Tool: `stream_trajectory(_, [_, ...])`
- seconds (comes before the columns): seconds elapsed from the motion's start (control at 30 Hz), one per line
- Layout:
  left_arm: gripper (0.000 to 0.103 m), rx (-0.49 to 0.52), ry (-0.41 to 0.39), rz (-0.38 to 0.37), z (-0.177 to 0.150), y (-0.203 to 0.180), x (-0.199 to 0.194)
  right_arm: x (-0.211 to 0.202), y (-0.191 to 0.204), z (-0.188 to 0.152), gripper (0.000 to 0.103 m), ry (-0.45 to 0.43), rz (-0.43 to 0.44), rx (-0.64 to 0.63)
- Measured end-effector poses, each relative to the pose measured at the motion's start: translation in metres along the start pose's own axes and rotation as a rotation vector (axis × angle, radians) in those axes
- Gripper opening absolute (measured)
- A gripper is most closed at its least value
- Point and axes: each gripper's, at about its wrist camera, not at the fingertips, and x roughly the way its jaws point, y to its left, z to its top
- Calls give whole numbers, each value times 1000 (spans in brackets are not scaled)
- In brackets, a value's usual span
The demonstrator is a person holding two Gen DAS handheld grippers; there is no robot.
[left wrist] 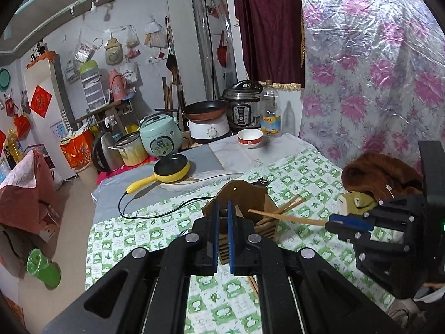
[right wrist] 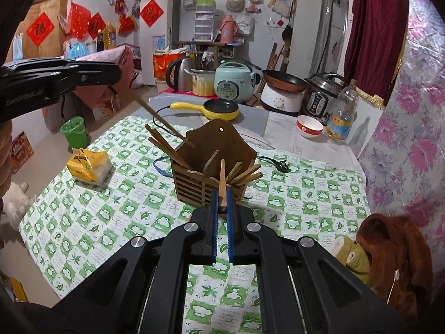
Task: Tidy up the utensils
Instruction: 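Lift both chopsticks and carry them toward the wooden holder, then lower both held chopsticks into the holder and open both grippers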
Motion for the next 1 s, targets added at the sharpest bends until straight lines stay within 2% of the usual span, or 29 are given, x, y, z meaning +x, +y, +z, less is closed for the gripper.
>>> stream_trajectory(0.23, [6,-20,54,-10,-2,3,41,19,3,12,7,27,-23,-19])
stream_trajectory(0.43, [6,-47,96,-13,-8,13,65,39,3,18,7,92,-28,-8])
stream_trajectory(0.7, [6,-64,153,-18,-12,16,98,62,-4,35,7,91,9,59])
stream_trajectory(0.77, [6,-74,170,-32,-14,16,105,69,-8,40,10,95,27,99])
stream_trajectory(0.87, [7,-88,177,-20,-15,19,111,80,-19,44,21,101,60,182])
stream_trajectory(0.93, [16,-107,183,-23,-15,21,111,81,-26,45,33,96,75,244])
stream_trajectory(0.97, [37,-113,179,-20,-15,21,108,78,-29,45,43,80,80,262])
stream_trajectory(1.0, [54,-116,155,-3,-15,22,102,72,-31,44,51,48,83,276])
